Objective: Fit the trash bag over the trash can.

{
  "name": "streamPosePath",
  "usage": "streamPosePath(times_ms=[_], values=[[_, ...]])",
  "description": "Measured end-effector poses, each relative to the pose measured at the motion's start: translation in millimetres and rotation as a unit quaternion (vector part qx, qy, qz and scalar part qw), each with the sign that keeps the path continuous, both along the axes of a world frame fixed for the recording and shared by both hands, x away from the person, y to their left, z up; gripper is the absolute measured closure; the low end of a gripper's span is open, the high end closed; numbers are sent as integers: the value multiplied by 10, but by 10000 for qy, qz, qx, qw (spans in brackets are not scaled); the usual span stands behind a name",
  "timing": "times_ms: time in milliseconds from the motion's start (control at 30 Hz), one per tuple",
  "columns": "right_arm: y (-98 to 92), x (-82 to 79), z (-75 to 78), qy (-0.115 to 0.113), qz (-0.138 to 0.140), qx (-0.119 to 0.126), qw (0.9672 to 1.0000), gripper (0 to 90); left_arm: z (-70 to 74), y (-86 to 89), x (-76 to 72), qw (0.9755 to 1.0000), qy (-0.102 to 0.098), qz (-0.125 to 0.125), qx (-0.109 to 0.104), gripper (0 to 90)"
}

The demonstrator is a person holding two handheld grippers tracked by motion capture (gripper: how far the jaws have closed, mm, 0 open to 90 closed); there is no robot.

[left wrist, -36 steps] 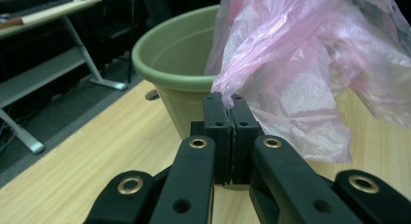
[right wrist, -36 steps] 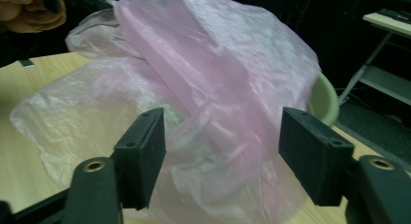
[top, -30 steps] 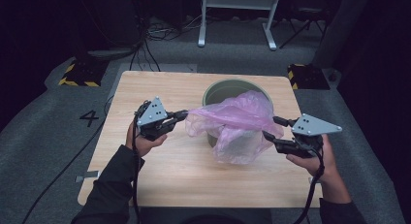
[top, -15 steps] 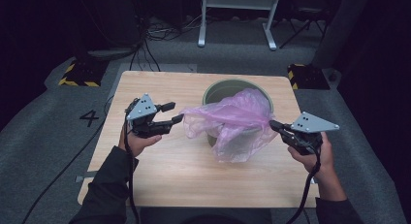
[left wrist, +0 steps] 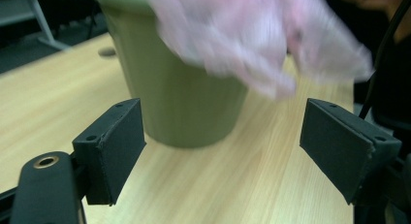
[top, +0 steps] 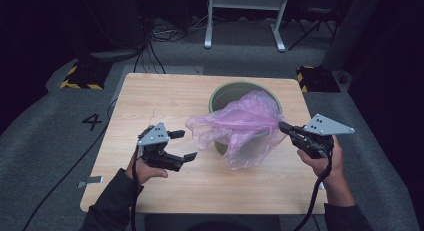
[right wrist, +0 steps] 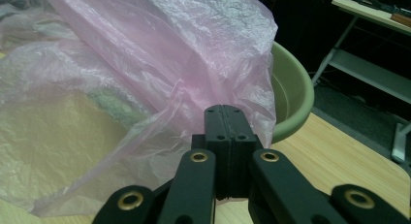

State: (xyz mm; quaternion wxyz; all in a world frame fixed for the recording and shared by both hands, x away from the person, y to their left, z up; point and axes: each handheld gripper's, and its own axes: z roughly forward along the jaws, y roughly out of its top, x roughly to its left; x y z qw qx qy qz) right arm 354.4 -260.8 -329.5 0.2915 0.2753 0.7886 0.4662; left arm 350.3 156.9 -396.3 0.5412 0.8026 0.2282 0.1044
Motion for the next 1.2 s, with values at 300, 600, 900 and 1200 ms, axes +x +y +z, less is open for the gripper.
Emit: streamPosePath(times_ms=[300, 600, 900, 1200], values=[[48, -17, -30, -85, 244, 18, 9997, 900, 79, -188, 179, 9976, 52, 196, -669, 192], [6, -53, -40, -109, 285, 29, 9995, 897, 156, -118, 380, 9935, -623, 634, -716, 823], [-131, -75, -88, -26, 99, 193, 9998, 900, 173, 65, 402, 9926, -843, 727, -485, 899], [-384, -66, -183, 37, -349, 295, 9989, 900, 88, 316, 438, 9886, -784, 1254, -274, 899]])
